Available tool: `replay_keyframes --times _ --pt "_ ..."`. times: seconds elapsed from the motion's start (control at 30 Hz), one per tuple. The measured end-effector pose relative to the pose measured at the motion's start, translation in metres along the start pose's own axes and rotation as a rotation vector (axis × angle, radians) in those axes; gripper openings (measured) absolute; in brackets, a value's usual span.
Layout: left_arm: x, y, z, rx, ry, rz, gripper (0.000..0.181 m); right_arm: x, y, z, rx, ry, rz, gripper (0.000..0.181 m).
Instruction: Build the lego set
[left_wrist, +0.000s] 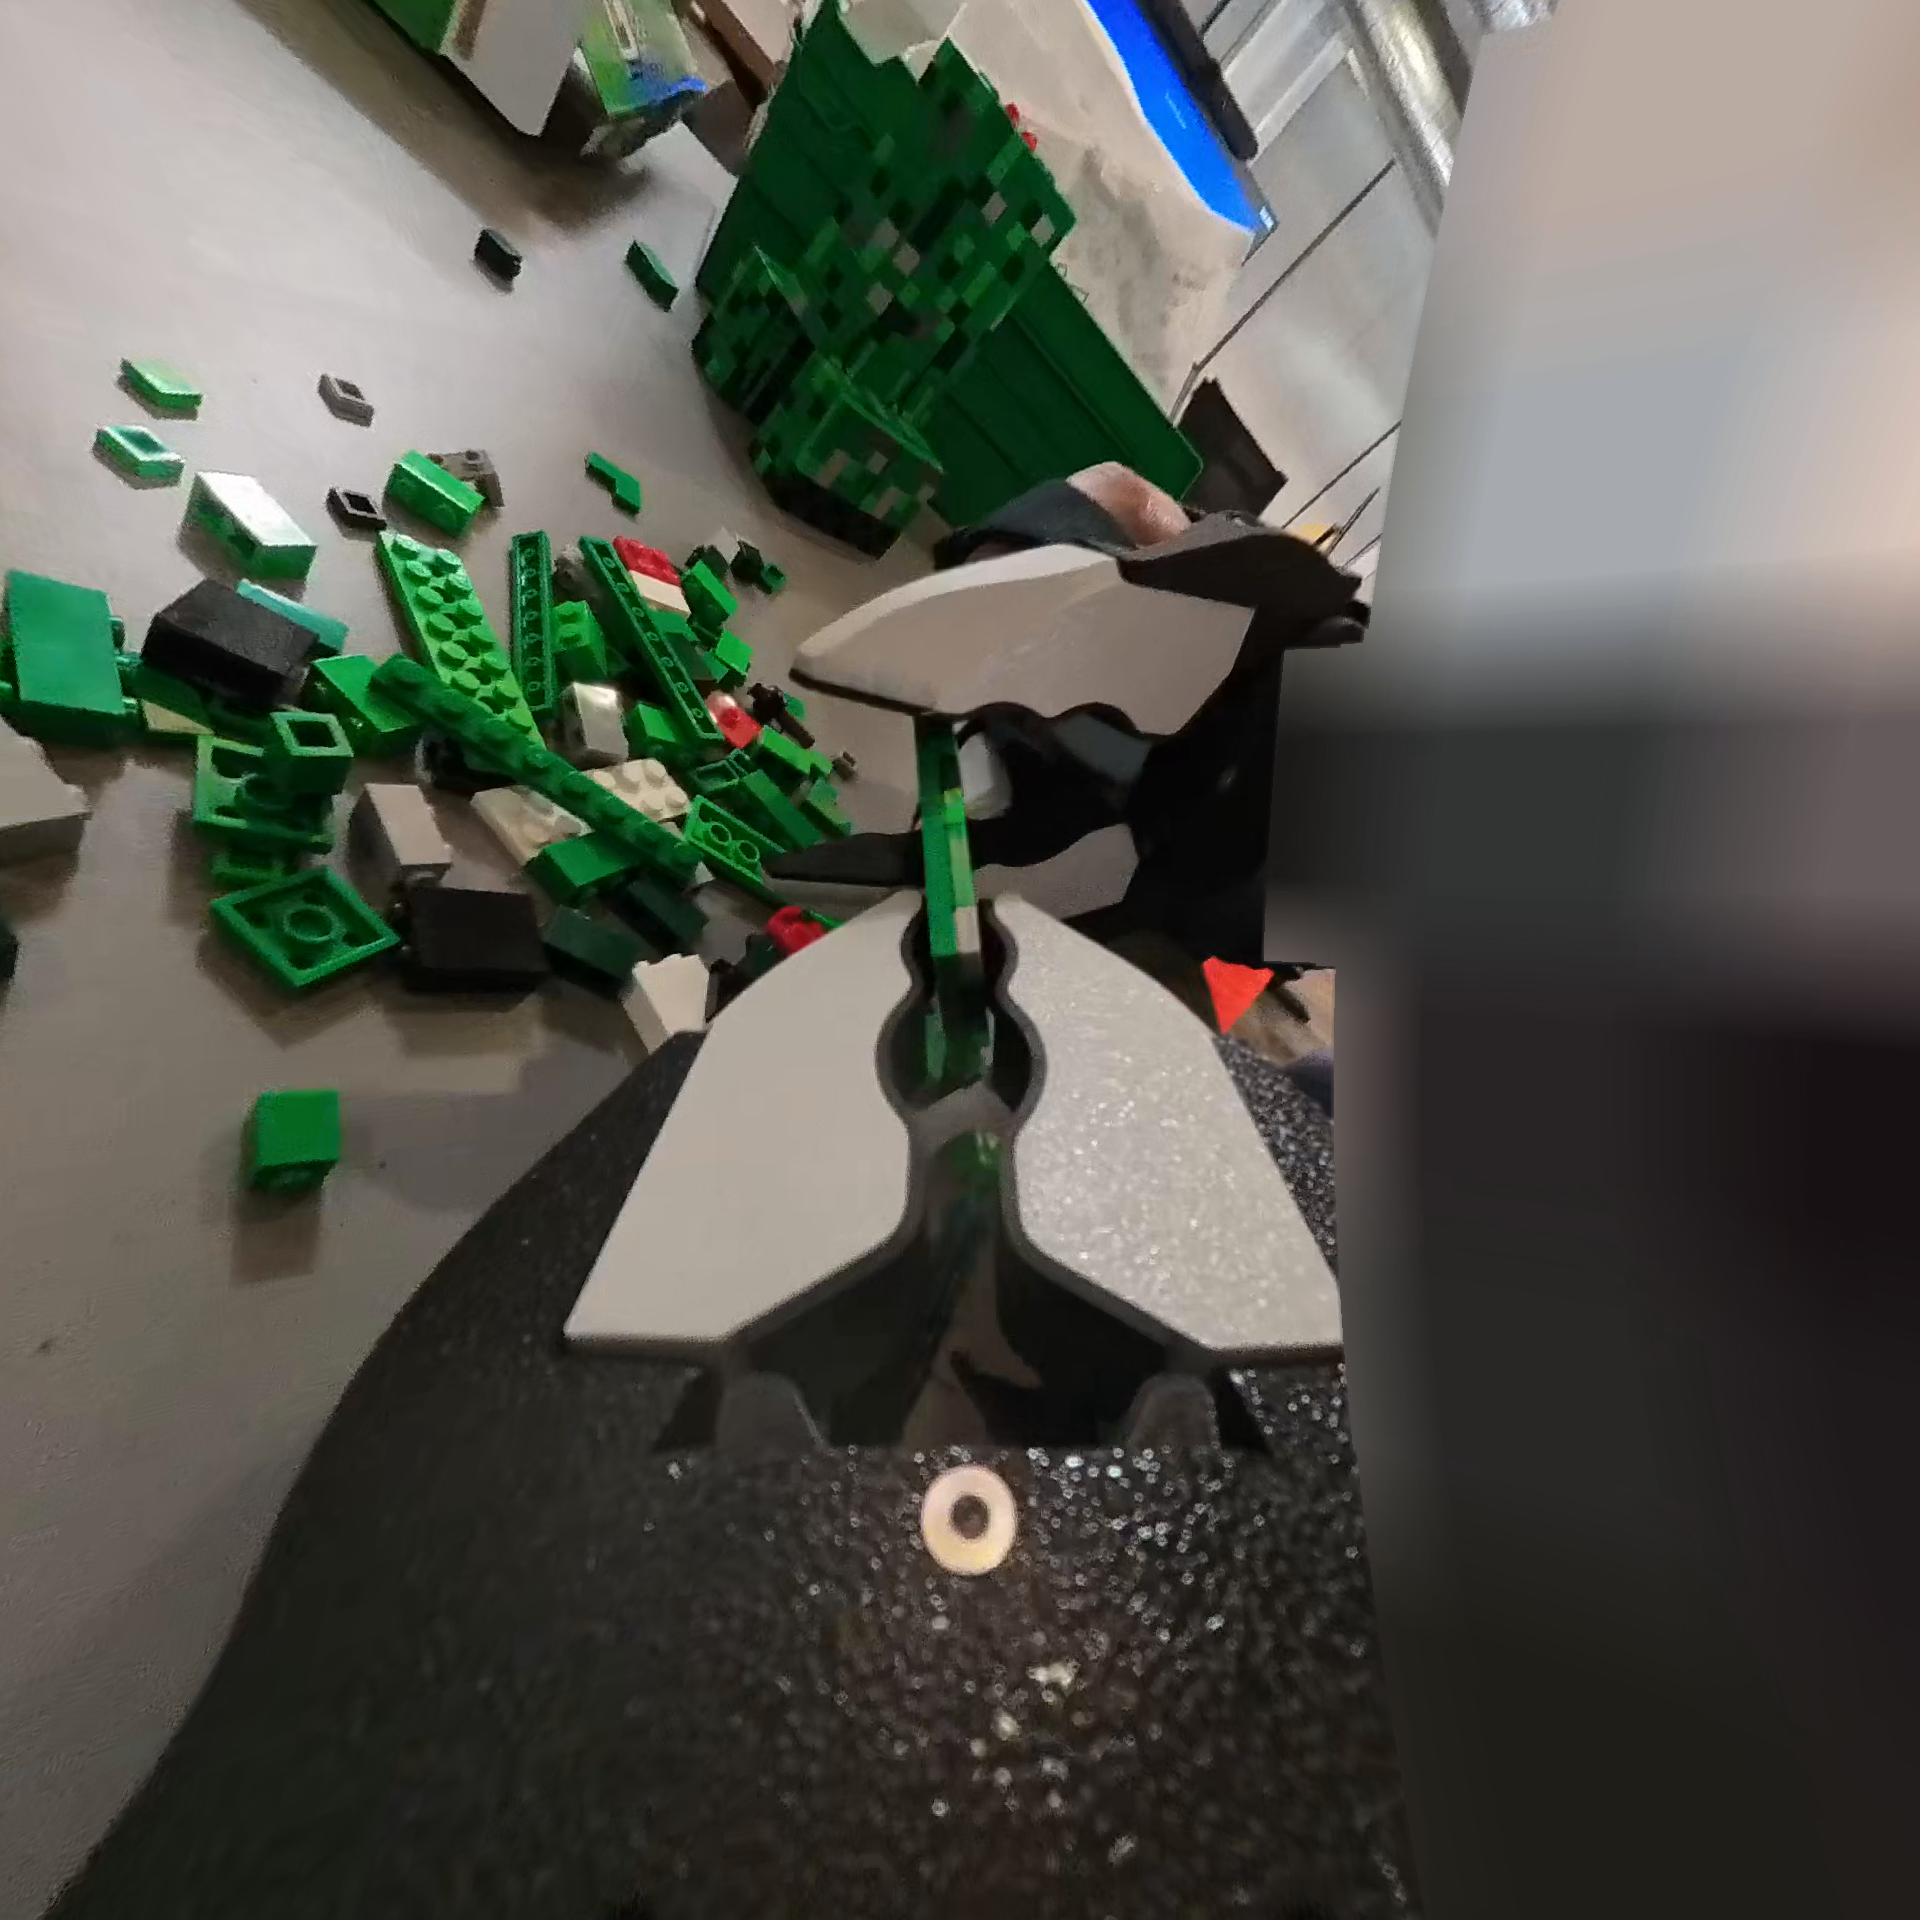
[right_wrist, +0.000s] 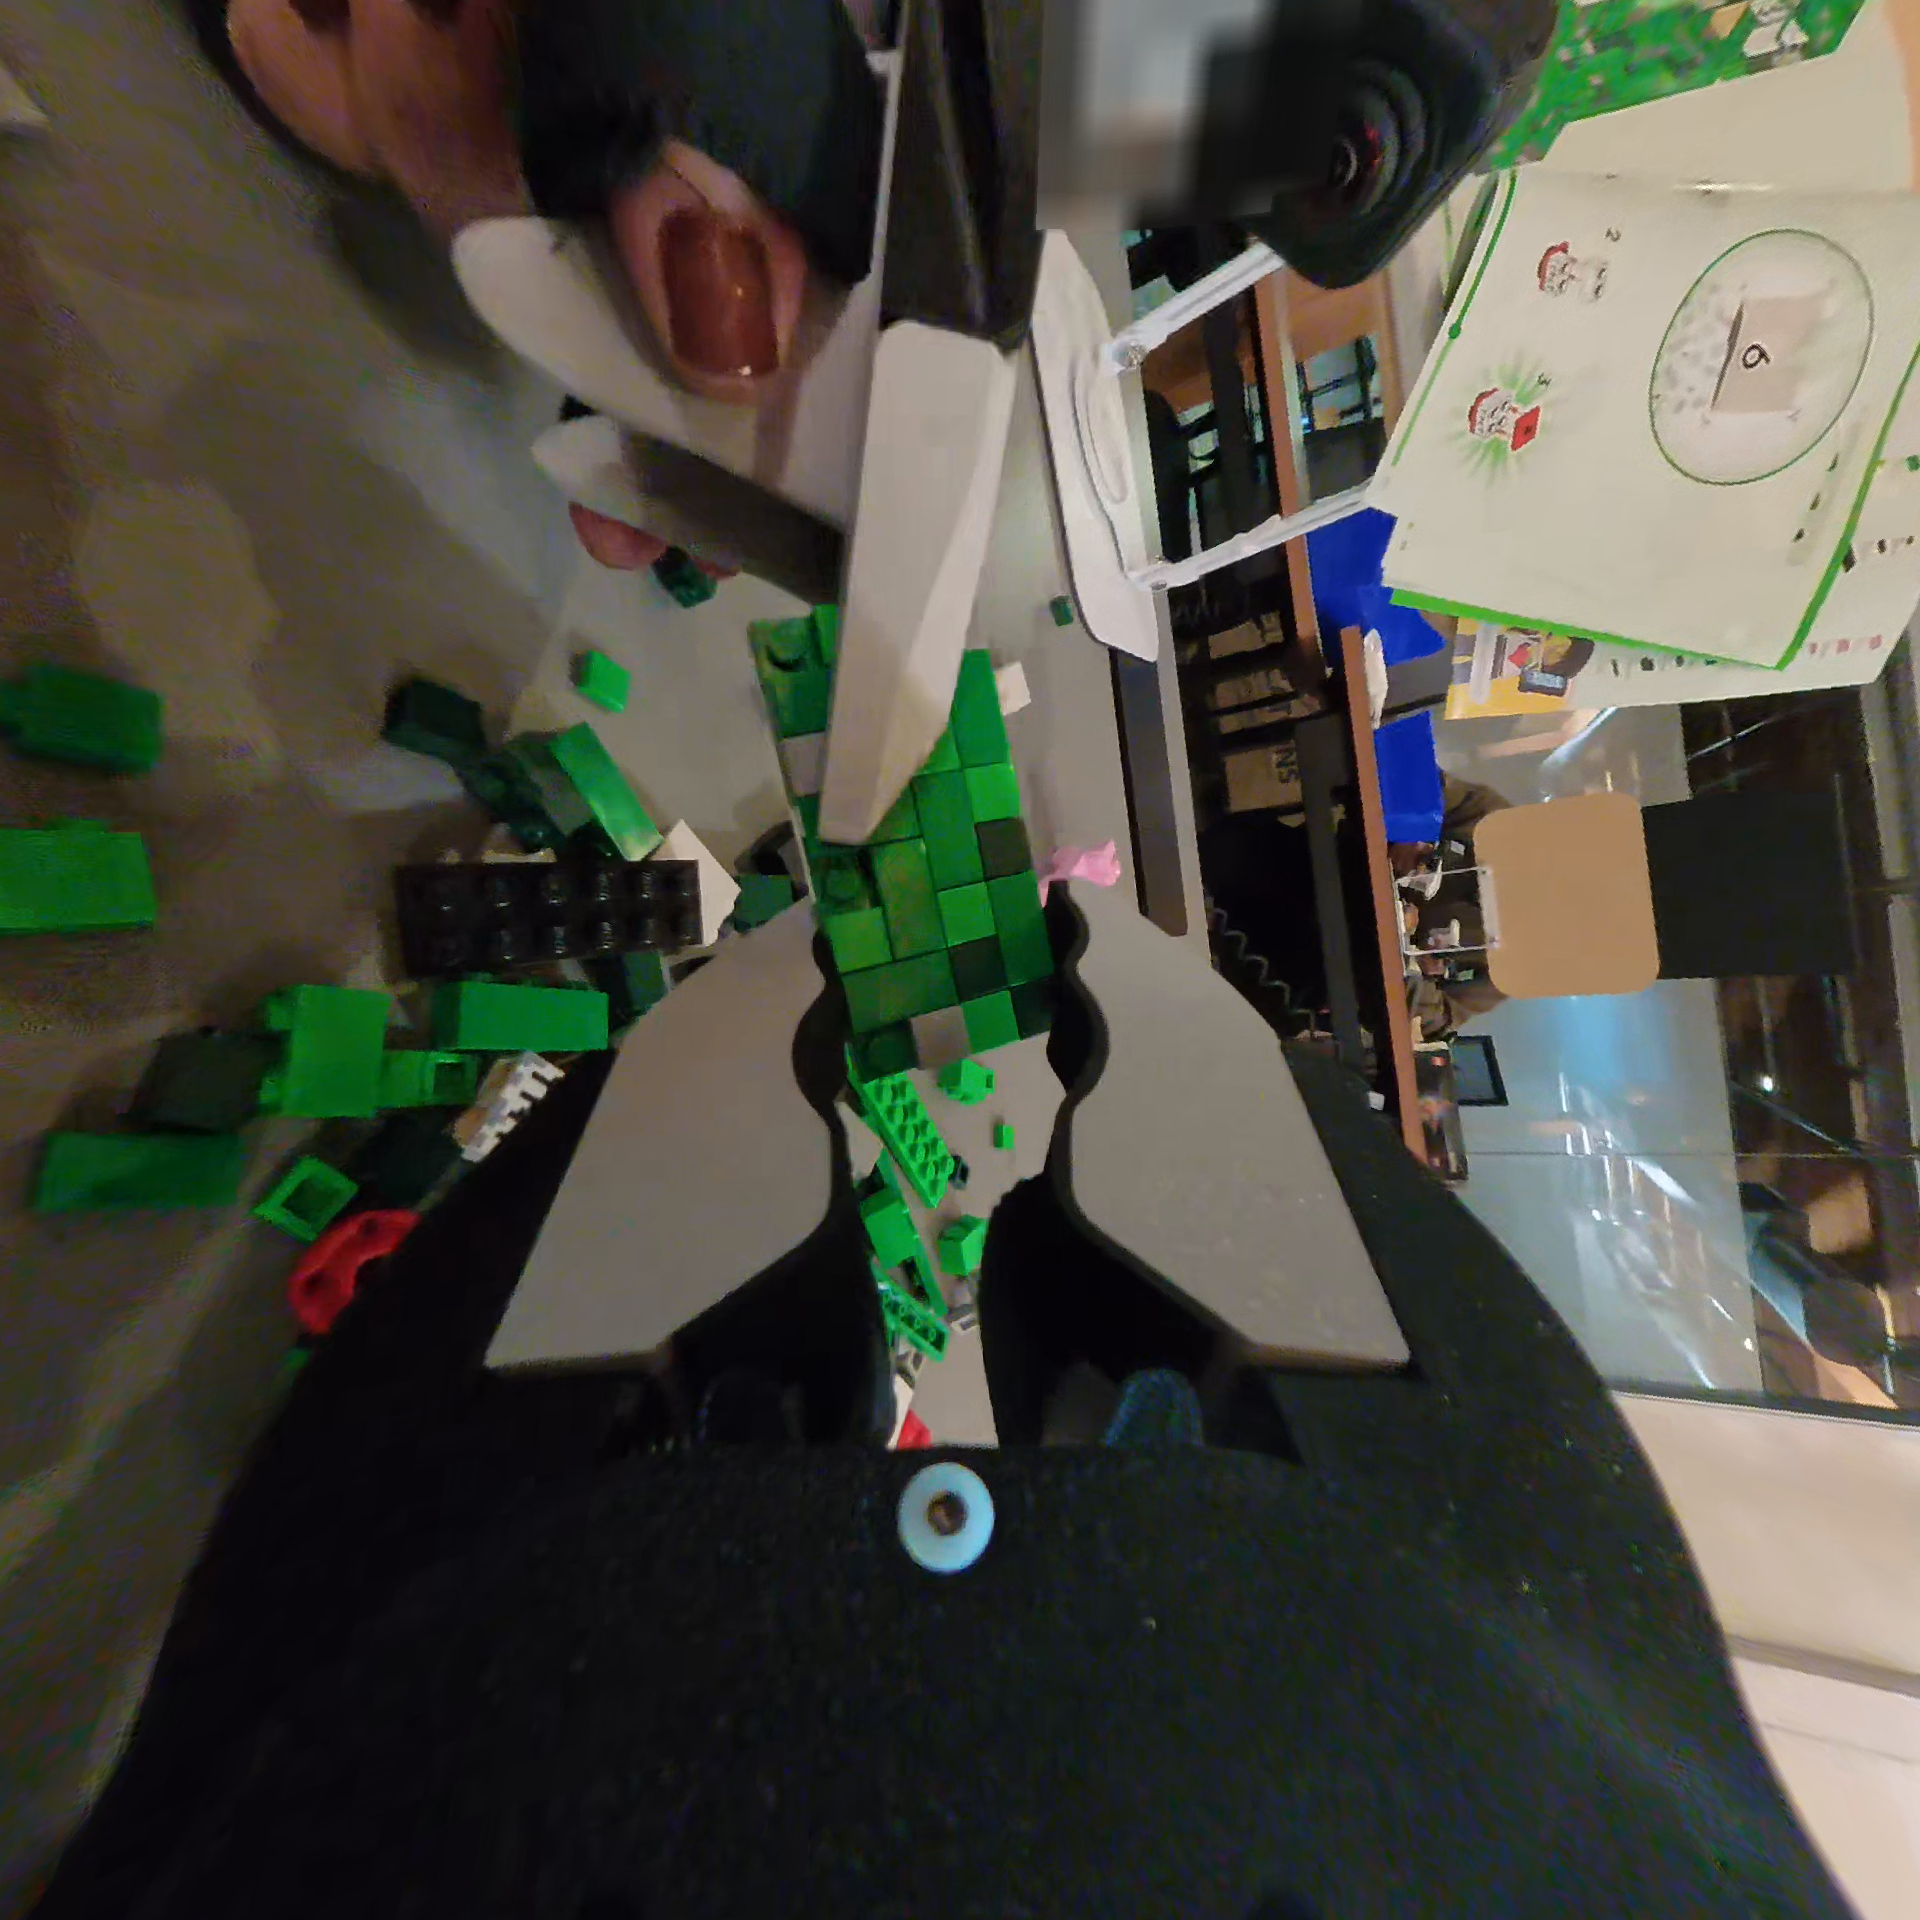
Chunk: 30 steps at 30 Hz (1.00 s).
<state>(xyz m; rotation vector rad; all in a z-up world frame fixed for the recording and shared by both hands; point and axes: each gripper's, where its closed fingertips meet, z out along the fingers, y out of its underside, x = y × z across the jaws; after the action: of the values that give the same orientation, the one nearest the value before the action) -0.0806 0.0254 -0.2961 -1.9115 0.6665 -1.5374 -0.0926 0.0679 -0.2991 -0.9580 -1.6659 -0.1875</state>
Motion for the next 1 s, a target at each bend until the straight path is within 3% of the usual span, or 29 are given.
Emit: replay_keyframes --times 0.03,0.27,0.6,0.67,0.77,0.9,1.0 --pt "0.0 0.002 0.0 -0.016 -0.004 0.027 0.007 -0.002 -0.001 -0.001 0.005 -0.013 -0.002 0.037" --pt "0.007 0.009 0.005 -0.072 0.002 0.156 0.011 -0.015 -0.003 -0.008 0.08 -0.202 0.152 0.036" --pt "0.014 0.007 0.006 -0.058 0.045 0.147 0.015 -0.016 -0.005 -0.013 0.115 -0.257 0.223 0.036" --pt "0.014 0.005 0.004 -0.064 0.017 0.218 0.033 -0.015 -0.002 -0.011 0.087 -0.248 0.23 0.036" --pt "-0.004 0.002 0.0 -0.092 -0.214 0.471 0.062 -0.015 0.01 -0.007 0.024 -0.228 0.226 0.036" --pt "0.004 -0.005 0.003 -0.045 -0.237 0.62 0.043 -0.013 0.006 -0.008 0.059 -0.252 0.314 0.036" --pt "0.002 -0.01 -0.004 -0.04 -0.317 0.751 0.041 -0.01 0.007 -0.01 0.065 -0.249 0.329 0.036"
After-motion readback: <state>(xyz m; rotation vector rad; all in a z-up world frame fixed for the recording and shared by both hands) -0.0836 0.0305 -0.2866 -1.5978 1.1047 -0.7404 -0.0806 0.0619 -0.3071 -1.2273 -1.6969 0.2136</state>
